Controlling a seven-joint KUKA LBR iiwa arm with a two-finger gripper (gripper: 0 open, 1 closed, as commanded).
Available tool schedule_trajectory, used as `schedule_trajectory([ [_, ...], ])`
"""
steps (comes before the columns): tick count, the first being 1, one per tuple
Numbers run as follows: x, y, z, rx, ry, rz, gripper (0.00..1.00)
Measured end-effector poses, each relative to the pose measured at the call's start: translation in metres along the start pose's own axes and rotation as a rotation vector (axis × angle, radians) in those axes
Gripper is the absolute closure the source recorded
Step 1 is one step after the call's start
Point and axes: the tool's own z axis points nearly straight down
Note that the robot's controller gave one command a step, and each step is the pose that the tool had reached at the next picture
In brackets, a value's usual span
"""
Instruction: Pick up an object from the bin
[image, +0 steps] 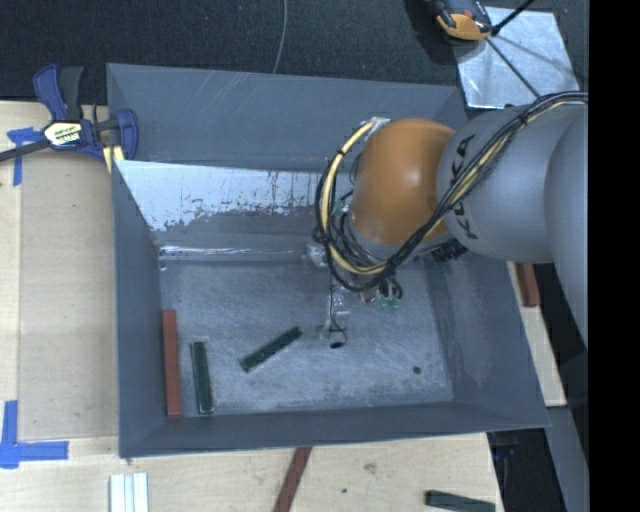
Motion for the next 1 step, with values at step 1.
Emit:
schedule_trajectory([
  [1, 0.0126, 0.0318, 0.024, 0.0, -0.003, -0.119, 0.0],
])
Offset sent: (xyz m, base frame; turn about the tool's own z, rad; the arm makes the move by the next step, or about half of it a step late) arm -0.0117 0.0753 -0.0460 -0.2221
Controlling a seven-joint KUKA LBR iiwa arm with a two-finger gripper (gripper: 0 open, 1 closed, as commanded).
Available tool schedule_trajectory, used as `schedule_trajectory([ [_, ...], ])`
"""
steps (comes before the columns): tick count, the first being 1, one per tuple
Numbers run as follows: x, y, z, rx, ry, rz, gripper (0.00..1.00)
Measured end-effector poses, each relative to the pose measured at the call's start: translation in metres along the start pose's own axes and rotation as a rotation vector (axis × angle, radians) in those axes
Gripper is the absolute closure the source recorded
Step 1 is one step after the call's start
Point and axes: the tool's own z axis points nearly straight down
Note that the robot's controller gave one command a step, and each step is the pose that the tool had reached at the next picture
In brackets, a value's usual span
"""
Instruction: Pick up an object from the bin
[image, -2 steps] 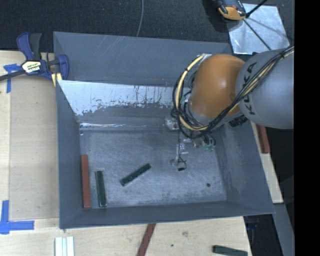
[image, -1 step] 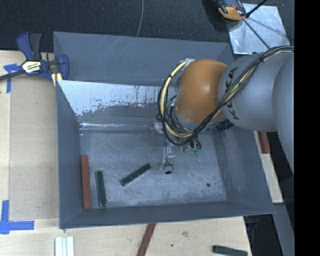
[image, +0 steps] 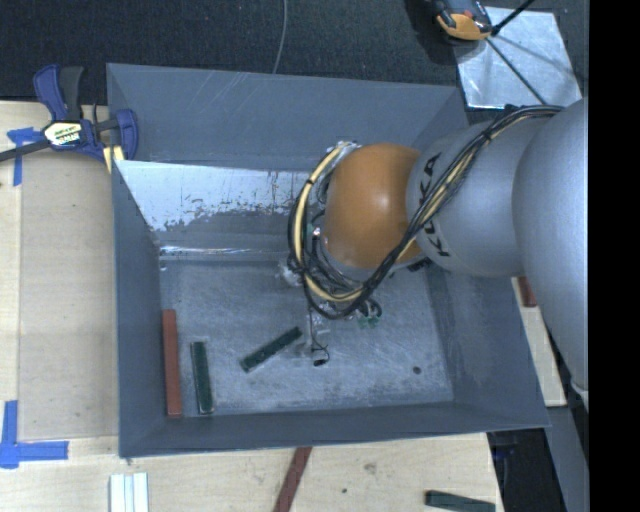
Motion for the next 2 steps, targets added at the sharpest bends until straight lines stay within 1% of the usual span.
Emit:
schedule_trajectory([
  [1, -0.0128, 0.0432, 0.021, -0.001, -0.004, -0.103, 1.0],
  [2, -0.0122, 0.043, 0.0217, -0.001, -0.002, -0.102, 0.0],
])
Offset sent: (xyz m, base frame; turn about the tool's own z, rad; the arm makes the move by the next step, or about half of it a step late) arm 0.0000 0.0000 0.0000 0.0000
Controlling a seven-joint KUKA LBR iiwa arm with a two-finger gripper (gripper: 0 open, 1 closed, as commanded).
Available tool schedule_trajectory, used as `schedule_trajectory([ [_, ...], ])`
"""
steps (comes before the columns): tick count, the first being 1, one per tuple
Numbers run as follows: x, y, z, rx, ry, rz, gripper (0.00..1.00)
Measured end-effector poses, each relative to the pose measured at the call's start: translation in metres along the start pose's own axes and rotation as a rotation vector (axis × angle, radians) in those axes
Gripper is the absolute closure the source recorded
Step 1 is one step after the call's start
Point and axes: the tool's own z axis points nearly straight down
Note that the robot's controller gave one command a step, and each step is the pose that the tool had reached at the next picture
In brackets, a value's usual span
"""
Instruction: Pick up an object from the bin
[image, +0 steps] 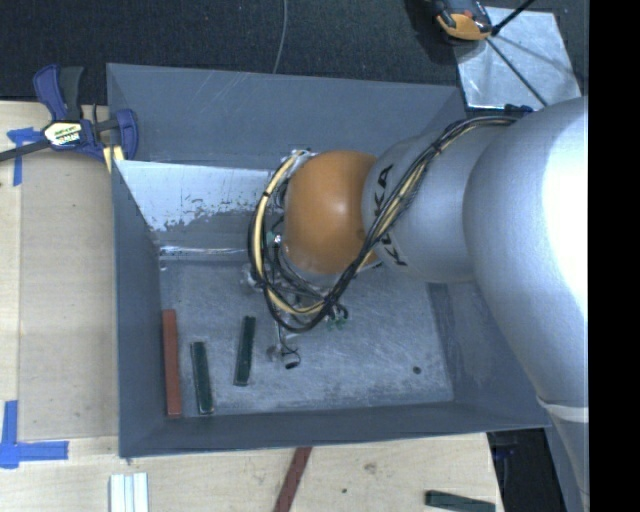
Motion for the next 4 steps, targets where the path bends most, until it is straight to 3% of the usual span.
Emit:
schedule_trajectory([
  [2, 0.0, 0.0, 0.0, 0.0, 0.0, -0.001, 0.0],
  [3, -0.003, -0.011, -0.005, 0.0, 0.0, -0.286, 0.0],
  [4, -0.004, 0.029, -0.002, 0.001, 0.003, -0.471, 0.0],
])
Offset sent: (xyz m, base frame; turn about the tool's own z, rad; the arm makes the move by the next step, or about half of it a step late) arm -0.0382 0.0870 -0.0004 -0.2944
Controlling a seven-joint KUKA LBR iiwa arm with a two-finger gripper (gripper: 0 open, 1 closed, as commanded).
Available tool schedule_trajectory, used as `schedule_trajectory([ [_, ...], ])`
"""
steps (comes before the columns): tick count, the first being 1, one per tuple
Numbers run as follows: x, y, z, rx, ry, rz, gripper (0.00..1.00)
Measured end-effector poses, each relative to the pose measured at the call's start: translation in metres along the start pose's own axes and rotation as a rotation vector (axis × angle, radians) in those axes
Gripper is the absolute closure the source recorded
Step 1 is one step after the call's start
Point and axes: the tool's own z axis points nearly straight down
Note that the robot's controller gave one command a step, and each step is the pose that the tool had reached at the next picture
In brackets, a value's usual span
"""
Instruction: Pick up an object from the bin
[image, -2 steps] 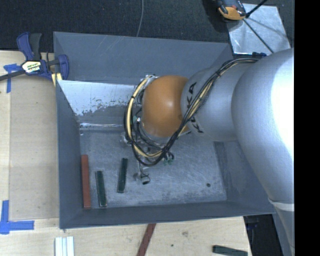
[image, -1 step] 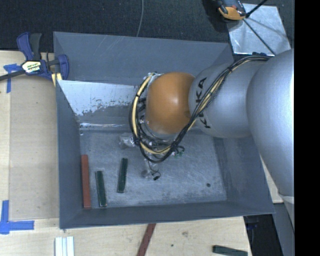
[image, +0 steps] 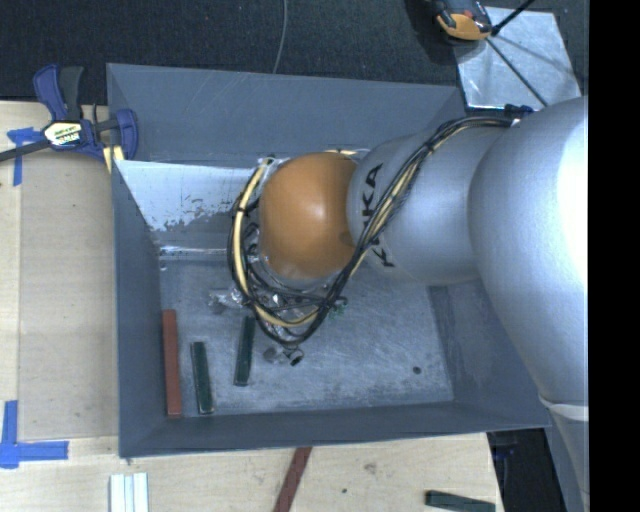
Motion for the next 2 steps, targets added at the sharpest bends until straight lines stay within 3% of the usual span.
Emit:
schedule_trajectory([
  [1, -0.0433, -0.0212, 0.0013, -0.001, -0.003, -0.113, 1.0],
  [2, -0.0431, -0.021, 0.0017, -0.002, -0.002, -0.112, 0.0],
])
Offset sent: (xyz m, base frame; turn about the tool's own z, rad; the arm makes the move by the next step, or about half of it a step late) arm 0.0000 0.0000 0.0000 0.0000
